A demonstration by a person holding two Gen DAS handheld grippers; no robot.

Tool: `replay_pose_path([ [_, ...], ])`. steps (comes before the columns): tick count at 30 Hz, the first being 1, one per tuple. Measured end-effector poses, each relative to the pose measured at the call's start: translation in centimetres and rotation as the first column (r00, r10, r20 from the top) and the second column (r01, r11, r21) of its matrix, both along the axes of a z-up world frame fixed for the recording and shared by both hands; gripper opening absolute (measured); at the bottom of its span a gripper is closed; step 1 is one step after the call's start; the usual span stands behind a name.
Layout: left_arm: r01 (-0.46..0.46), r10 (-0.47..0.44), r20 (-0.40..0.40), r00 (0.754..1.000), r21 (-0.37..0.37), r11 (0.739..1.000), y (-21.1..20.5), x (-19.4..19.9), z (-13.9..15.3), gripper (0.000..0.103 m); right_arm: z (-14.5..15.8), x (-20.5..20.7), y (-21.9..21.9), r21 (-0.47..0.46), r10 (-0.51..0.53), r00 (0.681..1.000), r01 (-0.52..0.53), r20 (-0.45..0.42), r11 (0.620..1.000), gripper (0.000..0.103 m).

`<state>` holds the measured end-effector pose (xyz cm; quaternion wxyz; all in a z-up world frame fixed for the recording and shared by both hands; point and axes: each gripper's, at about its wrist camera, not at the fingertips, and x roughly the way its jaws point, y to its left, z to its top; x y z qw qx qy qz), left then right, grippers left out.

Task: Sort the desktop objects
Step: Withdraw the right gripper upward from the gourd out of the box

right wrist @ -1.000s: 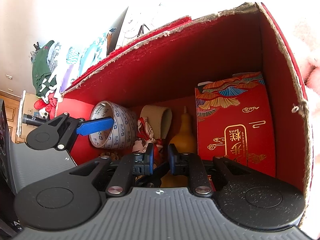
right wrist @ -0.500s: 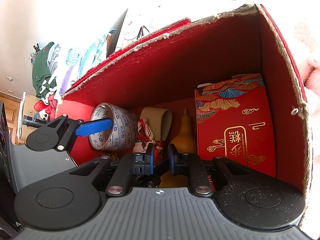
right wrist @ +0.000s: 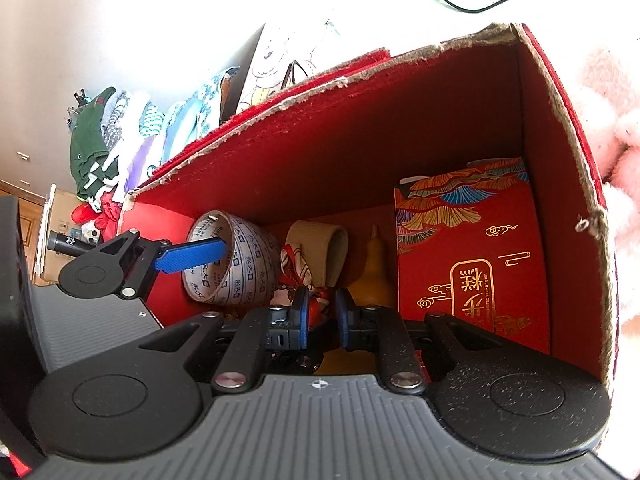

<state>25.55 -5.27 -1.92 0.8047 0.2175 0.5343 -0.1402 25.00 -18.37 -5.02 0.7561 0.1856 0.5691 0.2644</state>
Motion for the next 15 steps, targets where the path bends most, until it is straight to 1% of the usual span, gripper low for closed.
replay_pose_path([
  [11,0.011,-0.012,0.029,1.0,0.028,1.0,0.5,0.9,0.3,0.1,0.2,-0.4,0.0,0.002,0.003,0.999,-0.003,0.035,1.0,0.017],
  [15,0.014,-0.015,0.025,1.0,0.034,0.999,0.7,1.4,0.3,0.1,0.3,-0.6,0.1,0.005,0.005,0.999,-0.005,0.048,1.0,0.017],
])
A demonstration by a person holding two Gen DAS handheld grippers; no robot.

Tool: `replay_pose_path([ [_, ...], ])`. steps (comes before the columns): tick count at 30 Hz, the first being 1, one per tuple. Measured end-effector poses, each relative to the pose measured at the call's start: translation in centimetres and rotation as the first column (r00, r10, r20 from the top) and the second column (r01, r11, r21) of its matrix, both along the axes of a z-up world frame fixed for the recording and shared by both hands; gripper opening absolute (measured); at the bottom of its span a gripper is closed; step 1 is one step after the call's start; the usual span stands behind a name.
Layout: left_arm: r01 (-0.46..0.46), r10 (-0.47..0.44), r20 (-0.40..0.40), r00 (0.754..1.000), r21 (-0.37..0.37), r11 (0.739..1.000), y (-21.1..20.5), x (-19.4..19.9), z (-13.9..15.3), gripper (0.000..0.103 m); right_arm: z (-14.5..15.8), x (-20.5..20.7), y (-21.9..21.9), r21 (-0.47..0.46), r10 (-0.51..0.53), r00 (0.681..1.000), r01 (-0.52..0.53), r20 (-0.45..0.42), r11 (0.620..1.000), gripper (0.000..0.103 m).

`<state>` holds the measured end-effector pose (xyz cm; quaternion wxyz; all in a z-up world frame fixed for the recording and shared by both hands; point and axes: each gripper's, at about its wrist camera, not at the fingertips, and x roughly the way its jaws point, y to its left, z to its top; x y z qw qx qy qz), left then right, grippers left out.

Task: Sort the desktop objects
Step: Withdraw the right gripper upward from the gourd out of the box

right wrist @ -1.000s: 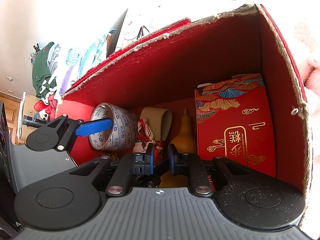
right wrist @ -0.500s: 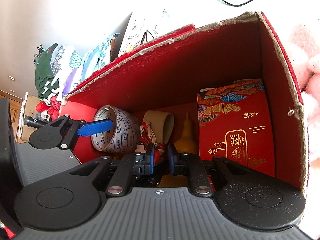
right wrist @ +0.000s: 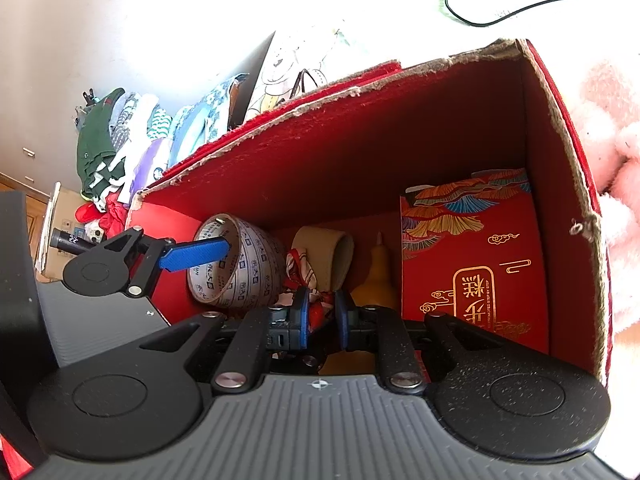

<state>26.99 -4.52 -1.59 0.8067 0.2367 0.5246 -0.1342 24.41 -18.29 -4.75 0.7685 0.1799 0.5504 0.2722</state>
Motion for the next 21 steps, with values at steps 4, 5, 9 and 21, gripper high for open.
replay_pose_path([
  [4,-0.001,0.001,0.004,1.0,0.0,1.0,0.4,0.5,0.2,0.1,0.1,-0.2,0.0,-0.004,-0.008,1.0,0.008,0.008,1.0,0.017],
  [5,0.001,-0.001,0.008,1.0,0.001,1.0,0.5,0.6,0.2,0.1,0.1,-0.2,0.0,-0.008,-0.01,1.0,0.01,0.012,1.0,0.018],
  [9,-0.002,0.002,0.024,1.0,0.003,1.0,0.9,1.1,0.5,0.1,0.7,-0.8,0.3,-0.065,-0.032,0.998,0.036,0.061,0.997,0.018],
  [21,-0.001,0.003,0.095,0.996,-0.025,1.0,2.6,2.4,1.8,0.1,2.8,-2.8,0.7,-0.227,-0.094,0.972,0.144,0.216,0.963,0.018],
])
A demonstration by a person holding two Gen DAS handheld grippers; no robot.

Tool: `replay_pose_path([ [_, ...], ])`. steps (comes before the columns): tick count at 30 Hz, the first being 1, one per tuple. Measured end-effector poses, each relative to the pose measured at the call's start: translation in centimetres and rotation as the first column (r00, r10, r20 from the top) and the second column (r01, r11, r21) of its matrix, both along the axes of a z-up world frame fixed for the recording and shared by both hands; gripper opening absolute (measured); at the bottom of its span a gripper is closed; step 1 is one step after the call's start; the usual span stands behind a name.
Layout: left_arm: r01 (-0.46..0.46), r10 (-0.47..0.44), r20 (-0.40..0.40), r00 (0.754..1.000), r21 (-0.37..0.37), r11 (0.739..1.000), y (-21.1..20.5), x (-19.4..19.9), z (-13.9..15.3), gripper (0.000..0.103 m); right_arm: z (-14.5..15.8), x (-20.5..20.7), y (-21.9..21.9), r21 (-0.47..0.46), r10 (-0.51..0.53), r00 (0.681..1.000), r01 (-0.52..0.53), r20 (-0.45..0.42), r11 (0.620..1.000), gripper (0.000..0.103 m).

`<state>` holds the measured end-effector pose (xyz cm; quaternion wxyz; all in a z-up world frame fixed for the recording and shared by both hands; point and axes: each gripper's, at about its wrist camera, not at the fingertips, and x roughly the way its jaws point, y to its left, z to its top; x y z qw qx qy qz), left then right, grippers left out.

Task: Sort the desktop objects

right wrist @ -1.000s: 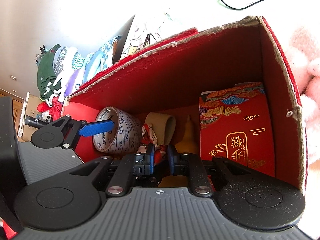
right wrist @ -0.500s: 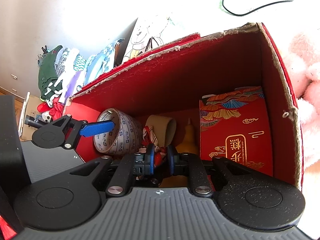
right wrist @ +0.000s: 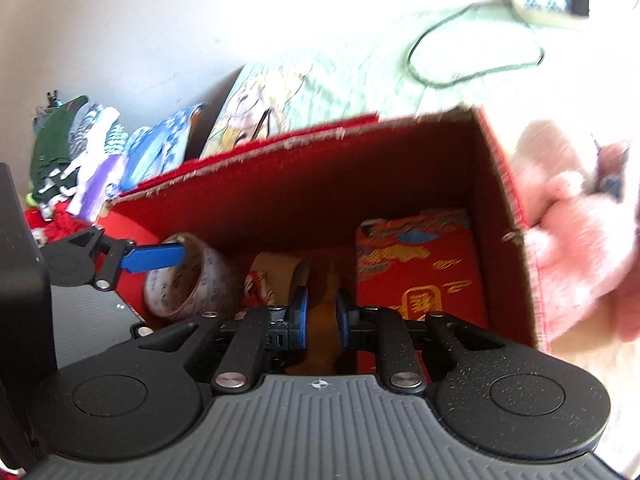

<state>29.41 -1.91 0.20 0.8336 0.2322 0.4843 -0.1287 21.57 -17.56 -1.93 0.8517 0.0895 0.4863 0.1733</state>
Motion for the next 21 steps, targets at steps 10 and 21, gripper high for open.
replay_pose_path([
  [10,-0.008,0.009,0.133,0.991,-0.009,1.0,-2.2,-7.8,2.2,0.096,1.8,-1.5,-0.3,-0.099,-0.021,0.995,0.032,0.102,0.995,0.023],
  [21,-0.189,0.226,0.199,0.954,-0.187,0.964,-0.6,-10.3,5.1,0.091,4.0,-3.2,-1.3,-0.053,-0.054,0.986,0.063,0.157,0.997,0.03],
])
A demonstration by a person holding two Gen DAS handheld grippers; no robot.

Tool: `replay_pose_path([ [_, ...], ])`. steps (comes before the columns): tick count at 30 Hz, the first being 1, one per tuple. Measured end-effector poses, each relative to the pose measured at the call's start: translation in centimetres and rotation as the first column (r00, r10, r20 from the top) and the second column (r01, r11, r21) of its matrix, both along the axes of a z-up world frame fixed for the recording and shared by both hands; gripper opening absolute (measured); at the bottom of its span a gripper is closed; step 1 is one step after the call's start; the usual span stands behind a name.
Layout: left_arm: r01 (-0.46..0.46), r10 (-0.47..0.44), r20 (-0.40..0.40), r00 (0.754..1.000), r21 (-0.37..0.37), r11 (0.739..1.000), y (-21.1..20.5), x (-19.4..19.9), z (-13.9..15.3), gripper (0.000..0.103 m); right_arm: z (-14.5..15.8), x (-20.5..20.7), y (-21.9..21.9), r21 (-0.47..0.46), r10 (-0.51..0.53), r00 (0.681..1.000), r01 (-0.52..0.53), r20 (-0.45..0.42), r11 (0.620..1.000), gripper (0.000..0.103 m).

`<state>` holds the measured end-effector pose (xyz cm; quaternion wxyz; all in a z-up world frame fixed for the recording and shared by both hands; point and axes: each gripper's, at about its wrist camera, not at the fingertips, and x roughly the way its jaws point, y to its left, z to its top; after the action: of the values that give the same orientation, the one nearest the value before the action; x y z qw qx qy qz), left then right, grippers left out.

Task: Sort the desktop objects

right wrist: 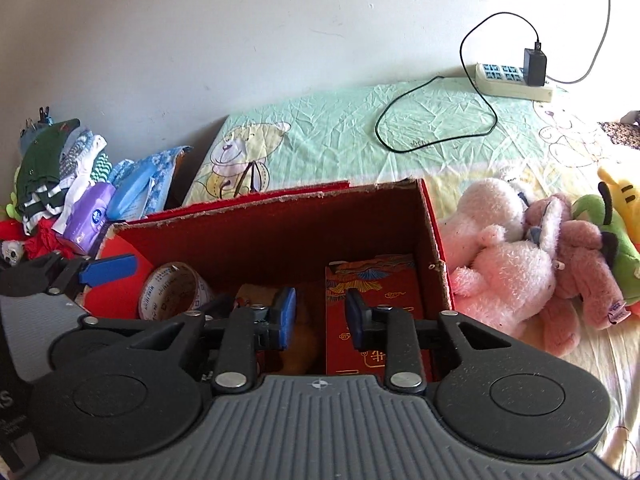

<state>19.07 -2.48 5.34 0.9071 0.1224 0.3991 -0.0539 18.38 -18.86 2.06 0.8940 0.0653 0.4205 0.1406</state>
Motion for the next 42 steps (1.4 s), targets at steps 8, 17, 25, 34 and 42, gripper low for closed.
replay_pose_path([
  [8,-0.098,0.1,0.017,0.995,-0.082,0.992,-0.1,-1.9,1.4,0.098,2.2,-2.1,-1.0,0.059,-0.019,0.997,0.015,0.076,0.998,0.03],
  [17,-0.202,0.206,0.032,0.978,-0.087,0.975,-2.0,-5.5,2.7,0.099,3.4,-4.3,-2.5,0.063,0.051,0.992,-0.059,0.117,0.996,0.031],
  [25,-0.267,0.266,-0.023,0.964,-0.11,0.957,-3.8,-8.2,2.5,0.101,3.4,-6.2,-4.2,0.059,0.097,0.987,-0.105,0.126,0.993,0.036],
  [34,-0.31,0.309,-0.027,0.951,-0.046,0.95,-5.1,-11.0,1.7,0.101,2.9,-8.4,-4.6,0.038,0.166,0.977,-0.172,0.131,0.984,0.036],
  [42,-0.334,0.331,-0.069,0.941,-0.043,0.941,-4.7,-12.8,0.5,0.101,1.9,-10.0,-4.5,0.018,0.196,0.975,-0.198,0.104,0.98,0.036],
])
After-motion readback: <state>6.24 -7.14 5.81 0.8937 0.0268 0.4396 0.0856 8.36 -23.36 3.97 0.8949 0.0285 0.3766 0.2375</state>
